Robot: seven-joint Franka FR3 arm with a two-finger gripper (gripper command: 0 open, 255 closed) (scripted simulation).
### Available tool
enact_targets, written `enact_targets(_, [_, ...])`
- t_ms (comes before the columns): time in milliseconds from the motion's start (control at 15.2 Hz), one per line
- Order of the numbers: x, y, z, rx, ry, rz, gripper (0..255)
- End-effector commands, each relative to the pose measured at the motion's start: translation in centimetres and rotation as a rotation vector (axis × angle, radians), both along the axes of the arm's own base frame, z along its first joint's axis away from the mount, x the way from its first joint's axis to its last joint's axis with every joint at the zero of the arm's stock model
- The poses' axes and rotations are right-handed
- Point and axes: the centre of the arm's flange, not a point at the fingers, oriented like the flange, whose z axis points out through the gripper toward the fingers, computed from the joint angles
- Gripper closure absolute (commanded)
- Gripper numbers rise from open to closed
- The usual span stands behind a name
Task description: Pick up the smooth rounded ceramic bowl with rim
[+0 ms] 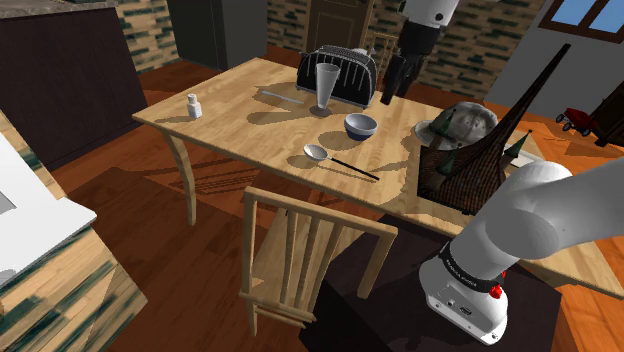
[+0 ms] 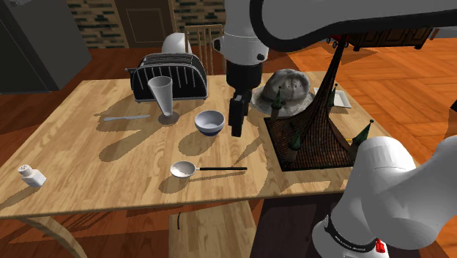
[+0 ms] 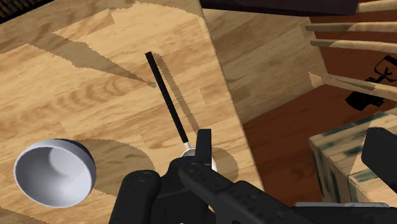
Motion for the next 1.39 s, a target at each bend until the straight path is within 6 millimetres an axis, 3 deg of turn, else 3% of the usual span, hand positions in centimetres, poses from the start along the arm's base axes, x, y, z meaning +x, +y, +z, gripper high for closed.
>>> enact_targets(0, [1.5,-1.7,-1.6,-0.004,-0.004,0.006,0])
enact_targets(1320, [16.1,-16.7,-16.8,-0.034,-0.029,0.06,0])
